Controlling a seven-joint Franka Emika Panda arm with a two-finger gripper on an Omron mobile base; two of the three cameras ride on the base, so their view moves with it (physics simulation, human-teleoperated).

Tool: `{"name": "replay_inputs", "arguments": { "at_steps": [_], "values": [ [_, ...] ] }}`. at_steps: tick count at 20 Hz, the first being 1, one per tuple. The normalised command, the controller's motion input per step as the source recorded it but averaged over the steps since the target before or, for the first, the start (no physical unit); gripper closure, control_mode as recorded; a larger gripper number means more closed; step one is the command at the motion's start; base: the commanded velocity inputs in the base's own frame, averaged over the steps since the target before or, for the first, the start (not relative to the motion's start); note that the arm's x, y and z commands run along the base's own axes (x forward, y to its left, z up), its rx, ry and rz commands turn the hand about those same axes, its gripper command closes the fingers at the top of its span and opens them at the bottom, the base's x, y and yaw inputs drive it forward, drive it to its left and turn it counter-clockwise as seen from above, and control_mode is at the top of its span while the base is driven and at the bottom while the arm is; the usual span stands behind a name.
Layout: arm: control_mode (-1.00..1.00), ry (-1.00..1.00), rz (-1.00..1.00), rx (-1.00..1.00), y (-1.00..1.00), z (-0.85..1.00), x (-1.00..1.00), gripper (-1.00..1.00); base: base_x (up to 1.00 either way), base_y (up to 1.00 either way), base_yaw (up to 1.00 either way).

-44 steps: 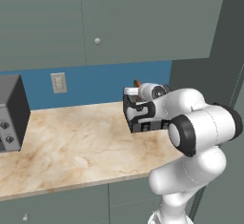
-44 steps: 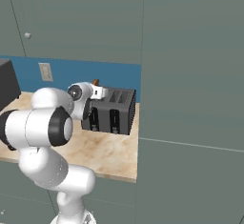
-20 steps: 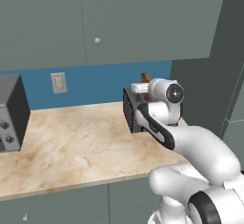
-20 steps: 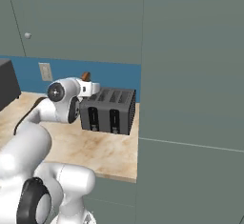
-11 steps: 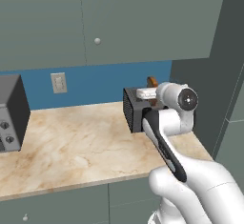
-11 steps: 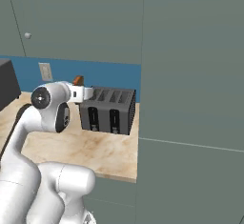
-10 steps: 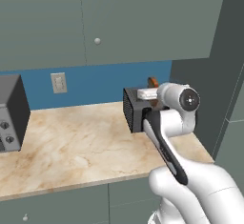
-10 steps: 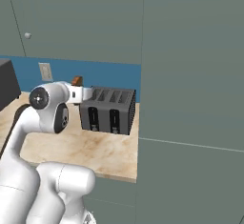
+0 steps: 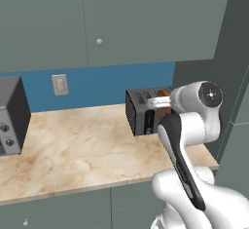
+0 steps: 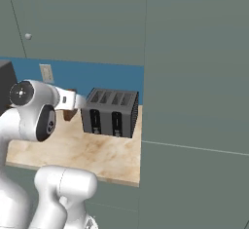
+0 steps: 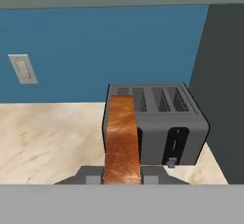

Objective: Start the toaster. Once the lever pops up, take the bread to the plate on the dining counter.

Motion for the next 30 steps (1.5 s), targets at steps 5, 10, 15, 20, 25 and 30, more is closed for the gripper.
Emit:
{"name": "replay_inputs", "arguments": {
  "at_steps": [5, 10, 15, 20, 25, 30],
  "values": [
    [-1.0, 0.21, 0.0, 0.0, 0.0, 0.19, -0.64, 1.0, 0.0, 0.0, 0.0],
    [-1.0, 0.13, 0.0, 0.0, 0.0, 0.11, -0.67, 1.0, 0.0, 0.0, 0.0],
    [-1.0, 0.11, 0.0, 0.0, 0.0, 0.19, -0.45, 1.0, 0.0, 0.0, 0.0],
    [-1.0, 0.1, 0.0, 0.0, 0.0, 0.16, -0.03, 1.0, 0.0, 0.0, 0.0],
    [-1.0, 0.1, 0.0, 0.0, -0.07, 0.03, 0.0, 1.0, 0.0, 0.0, 0.0],
    [-1.0, 0.06, 0.0, 0.0, -0.37, 0.0, -0.13, 1.0, 0.0, 0.0, 0.0]
  ]
}}
